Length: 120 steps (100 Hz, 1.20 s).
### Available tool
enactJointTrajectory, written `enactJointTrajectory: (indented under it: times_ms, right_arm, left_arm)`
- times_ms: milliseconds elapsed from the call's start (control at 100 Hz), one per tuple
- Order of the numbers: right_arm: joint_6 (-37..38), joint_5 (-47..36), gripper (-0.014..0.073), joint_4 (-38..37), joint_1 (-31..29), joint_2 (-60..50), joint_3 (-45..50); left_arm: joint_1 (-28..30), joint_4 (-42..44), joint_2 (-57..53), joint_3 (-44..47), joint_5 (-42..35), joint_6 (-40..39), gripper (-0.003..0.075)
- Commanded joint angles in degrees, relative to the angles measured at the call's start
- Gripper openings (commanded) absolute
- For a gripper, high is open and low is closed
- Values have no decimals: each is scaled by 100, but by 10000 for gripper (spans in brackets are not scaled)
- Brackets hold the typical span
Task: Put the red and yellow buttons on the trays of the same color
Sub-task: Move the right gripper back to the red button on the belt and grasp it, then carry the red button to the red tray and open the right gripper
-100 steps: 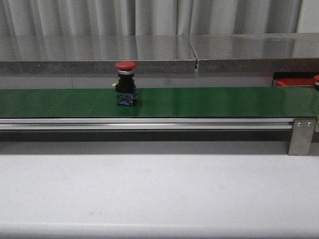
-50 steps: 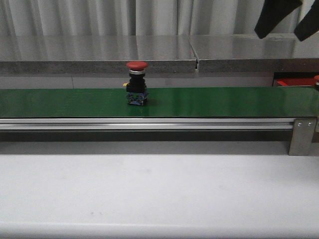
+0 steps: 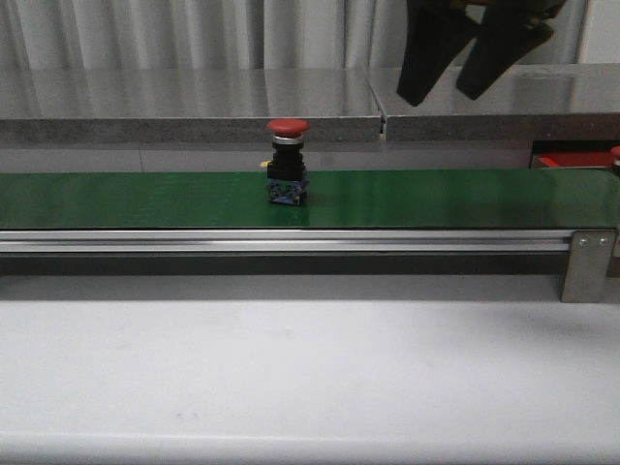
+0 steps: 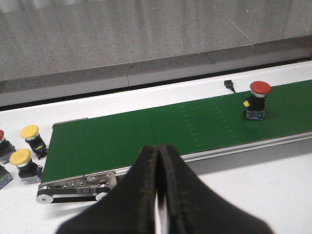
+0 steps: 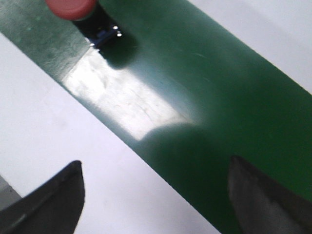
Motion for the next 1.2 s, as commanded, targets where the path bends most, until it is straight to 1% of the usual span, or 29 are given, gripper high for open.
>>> enactJointTrajectory:
  times_ms: [0,230,510,570,640,790,930,1070,1190]
  right_arm:
    - [-323,46,596,75,166,13,-487]
    - [-524,86,596,192,452,651,-1121]
    - [-542,-352,596,806,468,1152,-1419]
    - [-567,-388,591,1031,468,1201,-1434]
    - [-574,-420,555,1091,468,1226,-1434]
    - [-528,-465,419,1056,468,1237,-1434]
    - [-521,-649,318,1046,468,1237,-1434]
    - [-440,-735,251,1046,468,1237,-1434]
    - [-440,-735,211,1046,468,1237,-1434]
  left_arm:
    - [-44,-92,50,-133,-412,-42,-20]
    - [-44,-92,50,-133,-412,-42,-20]
    - [-44,-92,50,-133,-412,-42,-20]
    - [-44,-92,50,-133,-412,-42,-20]
    - [-44,-92,50,-133,-412,-42,-20]
    - [-44,-104,50,-133,-412,-42,-20]
    - [-44,-104,50,-133,-412,-42,-20]
    - [-44,-104,50,-133,-412,-42,-20]
    - [-44,-104,50,-133,-412,-42,-20]
